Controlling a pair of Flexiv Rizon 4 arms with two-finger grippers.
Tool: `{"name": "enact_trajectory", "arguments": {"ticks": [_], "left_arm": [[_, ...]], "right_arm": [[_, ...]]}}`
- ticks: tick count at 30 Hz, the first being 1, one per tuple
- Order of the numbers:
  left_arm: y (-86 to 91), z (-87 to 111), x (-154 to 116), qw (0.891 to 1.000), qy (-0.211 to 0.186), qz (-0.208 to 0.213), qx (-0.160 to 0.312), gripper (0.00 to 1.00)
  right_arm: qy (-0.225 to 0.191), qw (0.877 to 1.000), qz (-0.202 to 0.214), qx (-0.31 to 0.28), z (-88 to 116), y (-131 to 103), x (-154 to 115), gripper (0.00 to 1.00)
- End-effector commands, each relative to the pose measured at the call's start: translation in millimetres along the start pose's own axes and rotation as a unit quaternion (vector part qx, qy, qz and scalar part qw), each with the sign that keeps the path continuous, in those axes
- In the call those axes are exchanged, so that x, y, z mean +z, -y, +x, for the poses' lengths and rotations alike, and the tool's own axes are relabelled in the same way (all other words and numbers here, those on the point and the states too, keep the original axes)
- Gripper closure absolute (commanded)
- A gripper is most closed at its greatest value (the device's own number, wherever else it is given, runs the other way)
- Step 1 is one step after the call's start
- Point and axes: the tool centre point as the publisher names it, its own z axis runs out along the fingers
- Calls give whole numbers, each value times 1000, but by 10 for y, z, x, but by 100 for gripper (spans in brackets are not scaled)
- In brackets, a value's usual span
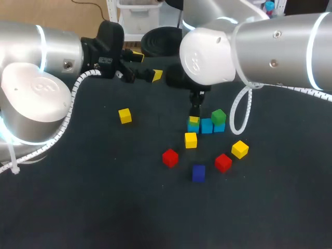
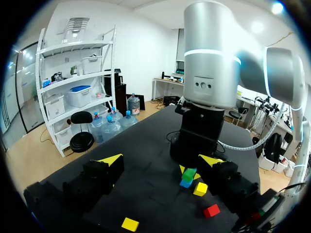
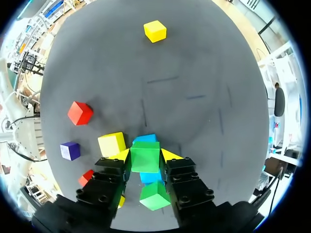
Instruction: Place the blue cubes, place green cubes on the blue cubes, place the yellow cubes on the green cubes, then place the red cubes on the yellow cubes, and place purple cube on the red cubes.
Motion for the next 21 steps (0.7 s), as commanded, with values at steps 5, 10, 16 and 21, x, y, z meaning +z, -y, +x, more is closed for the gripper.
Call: {"name": "enact_trajectory", "arguments": {"ticks": [5,10,16,21], "left_arm": [[-5,15,1,1000,3,0,1,0],[-5,15,1,1000,3,0,1,0],[-5,15,1,1000,3,0,1,0],[-5,15,1,1000,3,0,1,0]], "right_arm": [[-4,1000,5,-2,79,16,-8,100],[-8,1000,8,-11,103,32,15,100],[-9,1000,10,-17,112,50,21,100],[-12,1000,8,-23,116,26,10,100]]}}
